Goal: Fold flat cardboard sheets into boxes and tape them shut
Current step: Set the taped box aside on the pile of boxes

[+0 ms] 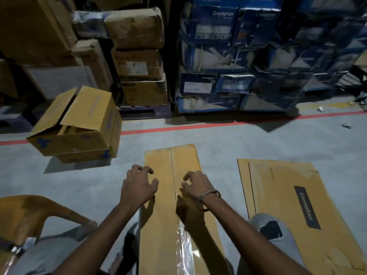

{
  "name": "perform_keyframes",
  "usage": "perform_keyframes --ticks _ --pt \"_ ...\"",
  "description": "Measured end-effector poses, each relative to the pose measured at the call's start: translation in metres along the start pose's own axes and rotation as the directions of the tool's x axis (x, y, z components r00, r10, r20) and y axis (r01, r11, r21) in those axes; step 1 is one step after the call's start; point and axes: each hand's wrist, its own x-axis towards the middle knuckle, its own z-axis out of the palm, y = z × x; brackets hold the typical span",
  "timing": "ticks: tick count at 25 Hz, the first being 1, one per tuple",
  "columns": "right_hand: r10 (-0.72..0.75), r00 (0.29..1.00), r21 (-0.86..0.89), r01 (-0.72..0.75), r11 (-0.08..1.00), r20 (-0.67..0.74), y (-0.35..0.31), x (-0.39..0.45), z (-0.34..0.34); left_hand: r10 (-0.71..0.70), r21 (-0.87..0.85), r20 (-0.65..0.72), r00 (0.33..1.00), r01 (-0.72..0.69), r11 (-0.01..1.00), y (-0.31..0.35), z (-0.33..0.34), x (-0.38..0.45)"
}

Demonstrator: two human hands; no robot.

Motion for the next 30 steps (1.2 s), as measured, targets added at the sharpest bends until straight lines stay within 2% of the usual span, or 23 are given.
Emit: perform_keyframes --ticks 3,5,7,9,12,15,18,20,23,25,28,30 --pt "0.066 0.996 0.051 -0.063 0.997 -0.059 0.057 -0.011 0.009 -0.214 -0.192 0.146 0.966 0.24 0.952 -0.017 0.049 -0.008" --pt "0.154 0.987 0.04 -0.153 0.987 -0.037 0.081 -0.007 0.006 -0.351 -0.274 0.265 0.898 0.419 0.866 -0.031 0.072 -0.007" --pt "0.24 0.97 0.12 -0.235 0.965 -0.03 0.087 0.012 -0.005 -0.416 -0.394 0.335 0.845 0.527 0.753 -0.038 0.085 -0.005" --pt "0.324 0.946 0.31 -0.31 0.899 0.007 0.082 0.033 -0.011 -0.435 -0.475 0.383 0.815 0.577 0.664 -0.038 0.088 0.002" --pt "0.39 0.904 0.523 -0.421 0.741 0.175 0.065 0.053 0.002 -0.416 -0.596 0.429 0.802 0.598 0.537 -0.039 0.094 0.02" --pt "0.393 0.906 0.618 -0.401 0.676 0.158 0.059 0.052 0.021 -0.398 -0.659 0.463 0.792 0.608 0.443 -0.033 0.09 0.029" --pt "0.3 0.953 0.668 -0.257 0.698 0.054 0.052 0.05 0.009 -0.361 -0.701 0.427 0.829 0.556 0.447 -0.02 0.074 0.035" --pt "0.208 0.976 0.693 -0.102 0.714 -0.07 0.046 0.045 -0.006 -0.329 -0.747 0.349 0.877 0.473 0.467 -0.006 0.056 0.036" --pt "0.094 0.952 0.69 0.142 0.709 -0.293 0.032 0.031 -0.026 -0.259 -0.813 0.173 0.95 0.286 0.507 0.019 0.019 0.029" --pt "0.035 0.925 0.672 0.249 0.697 -0.379 0.027 0.02 -0.037 -0.207 -0.84 0.073 0.976 0.172 0.515 0.025 0.003 0.02" --pt "0.015 0.898 0.663 0.314 0.679 -0.441 0.027 0.004 -0.047 -0.145 -0.866 -0.008 0.989 0.066 0.495 0.032 -0.02 0.003" --pt "0.063 0.921 0.74 0.266 0.617 -0.384 0.032 -0.001 -0.046 -0.125 -0.893 0.0 0.992 0.057 0.446 0.031 -0.024 -0.007"
